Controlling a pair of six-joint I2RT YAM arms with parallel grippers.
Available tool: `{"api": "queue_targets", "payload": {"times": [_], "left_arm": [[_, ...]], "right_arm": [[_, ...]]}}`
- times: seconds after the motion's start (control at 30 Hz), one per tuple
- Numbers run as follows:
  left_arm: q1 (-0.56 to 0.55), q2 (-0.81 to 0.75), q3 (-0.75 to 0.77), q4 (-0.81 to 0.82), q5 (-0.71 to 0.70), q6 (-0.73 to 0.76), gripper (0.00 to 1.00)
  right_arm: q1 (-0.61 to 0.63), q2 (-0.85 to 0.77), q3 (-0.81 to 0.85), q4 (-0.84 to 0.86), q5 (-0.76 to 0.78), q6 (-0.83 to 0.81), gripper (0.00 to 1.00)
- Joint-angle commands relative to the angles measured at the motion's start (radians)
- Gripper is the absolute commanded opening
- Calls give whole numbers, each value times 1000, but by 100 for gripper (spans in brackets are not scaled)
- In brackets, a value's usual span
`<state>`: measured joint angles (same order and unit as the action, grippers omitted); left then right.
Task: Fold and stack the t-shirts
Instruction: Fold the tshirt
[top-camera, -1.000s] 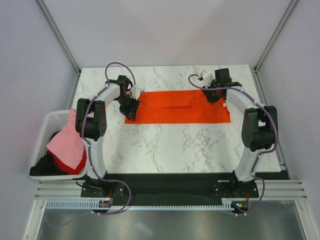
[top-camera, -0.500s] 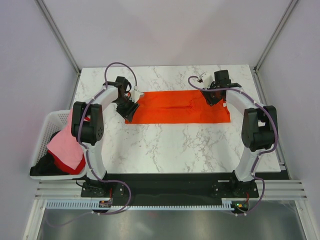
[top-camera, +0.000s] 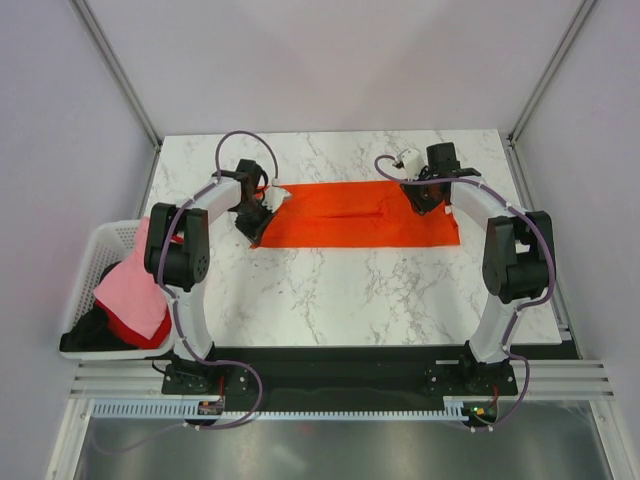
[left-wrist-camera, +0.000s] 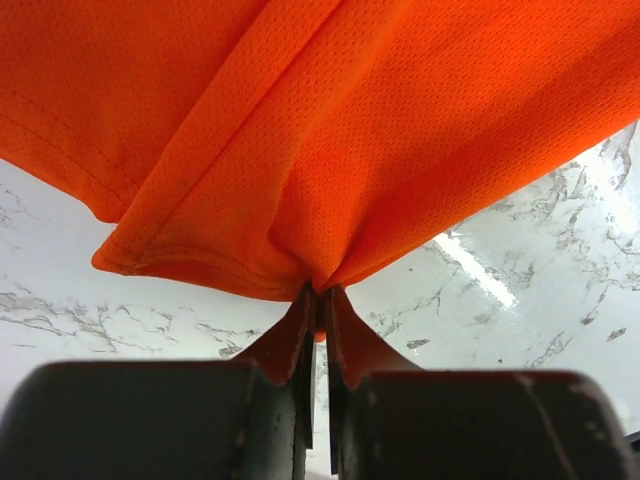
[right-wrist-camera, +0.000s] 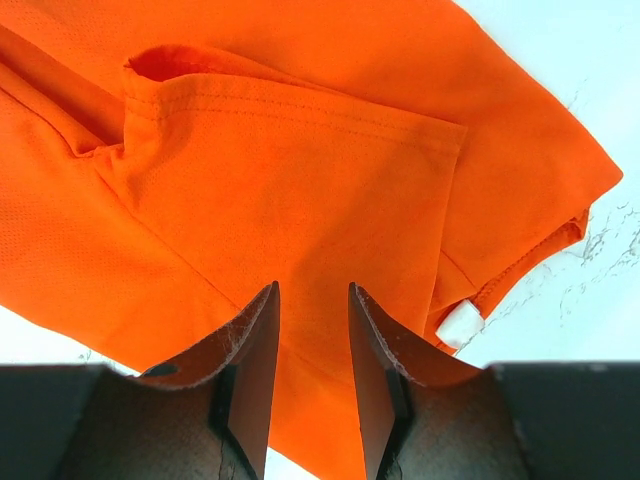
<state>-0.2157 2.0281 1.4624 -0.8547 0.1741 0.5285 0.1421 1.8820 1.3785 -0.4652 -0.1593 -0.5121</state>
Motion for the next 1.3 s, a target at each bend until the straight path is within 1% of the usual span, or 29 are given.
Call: {"api": "queue_targets", "payload": {"times": [0.0, 0.1, 0.13, 0.2, 0.37, 0.53, 0.67, 0.77, 0.8, 0.87, 0.9, 0.93, 0.97, 1.0, 1.03, 1.07, 1.1, 1.17, 1.23, 1.27], "left_arm": [[-8, 1, -77, -15, -22, -22, 7], [-25, -61, -119, -101, 5, -15, 5], [-42, -75, -135, -162, 24, 1, 5], [-60, -116, -157, -210, 37, 19, 5], [-129, -164, -215, -355, 93, 36, 5], [-200, -189, -224, -411, 142, 19, 6], [-255, -190, -221, -438, 183, 2, 7], [-307, -193, -220, -455, 211, -7, 11], [-336, -193, -211, -458, 228, -8, 19], [-361, -200, -192, -468, 246, -15, 27], [-376, -207, -173, -477, 275, -21, 33], [-382, -210, -124, -495, 292, -25, 36], [-384, -215, -91, -506, 306, -31, 42], [-386, -221, -20, -515, 333, -33, 46], [-386, -218, 18, -535, 337, -32, 47], [-387, -215, 54, -544, 335, -30, 48], [-387, -194, 120, -555, 321, -24, 48], [-387, -174, 162, -547, 295, -18, 49], [-387, -137, 168, -517, 248, -21, 47], [-387, -123, 164, -483, 236, -25, 47]], "right_arm": [[5, -34, 1, 7, 4, 1, 42], [4, -26, 13, -9, 26, -9, 41], [4, -18, 17, -18, 35, -9, 41], [4, 6, 30, -26, 53, -11, 41], [14, 86, 83, -59, 70, -6, 40], [43, 172, 132, -78, 86, -29, 39], [70, 270, 244, -99, 109, -35, 39], [80, 356, 345, -116, 124, -48, 38], [82, 376, 370, -116, 127, -52, 38], [86, 434, 450, -121, 145, -62, 38], [86, 454, 480, -121, 153, -66, 38], [88, 489, 513, -122, 153, -68, 38], [86, 508, 580, -122, 153, -69, 38], [86, 523, 618, -121, 153, -68, 38], [88, 555, 655, -122, 153, -63, 38], [86, 569, 738, -122, 176, -52, 39], [86, 589, 778, -122, 179, -33, 40], [86, 591, 867, -121, 184, -11, 40], [86, 554, 889, -109, 182, 18, 41], [83, 536, 872, -102, 182, 26, 41]]}}
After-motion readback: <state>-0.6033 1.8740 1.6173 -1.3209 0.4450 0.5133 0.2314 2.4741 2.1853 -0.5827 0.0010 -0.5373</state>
